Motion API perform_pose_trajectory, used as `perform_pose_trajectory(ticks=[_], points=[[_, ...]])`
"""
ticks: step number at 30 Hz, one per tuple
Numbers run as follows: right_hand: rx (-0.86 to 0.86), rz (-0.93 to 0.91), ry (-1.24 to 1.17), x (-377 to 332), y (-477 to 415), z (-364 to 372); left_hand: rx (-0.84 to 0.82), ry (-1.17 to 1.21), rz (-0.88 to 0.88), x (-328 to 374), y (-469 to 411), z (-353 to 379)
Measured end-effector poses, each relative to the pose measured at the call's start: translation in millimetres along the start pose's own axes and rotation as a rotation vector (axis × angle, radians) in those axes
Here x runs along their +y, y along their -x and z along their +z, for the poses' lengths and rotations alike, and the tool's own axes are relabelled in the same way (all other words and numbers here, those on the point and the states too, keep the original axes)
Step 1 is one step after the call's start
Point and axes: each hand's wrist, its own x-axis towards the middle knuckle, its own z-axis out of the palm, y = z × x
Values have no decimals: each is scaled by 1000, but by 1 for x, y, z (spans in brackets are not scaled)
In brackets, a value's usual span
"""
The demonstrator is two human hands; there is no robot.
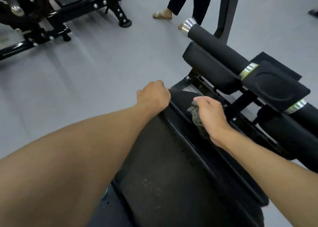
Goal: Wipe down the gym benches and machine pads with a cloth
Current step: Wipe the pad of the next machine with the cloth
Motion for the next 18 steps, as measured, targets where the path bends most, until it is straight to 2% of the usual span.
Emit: perform_pose_trajectory(ticks=[2,5,11,14,18], points=[[-17,-37,26,-1,-27,14,-17,-20,-38,0,-21,13],[-69,-147,75,-4,-65,44,84,-141,-22,-6,-28,28],[-271,-386,381,5,-93,65,101,-144,-6,-9,-34,33],[-248,-460,395,17,-82,55,77,-150,19,-11,-34,35],[-162,-392,309,18,-116,73,76,-156,-8,-10,-38,39]])
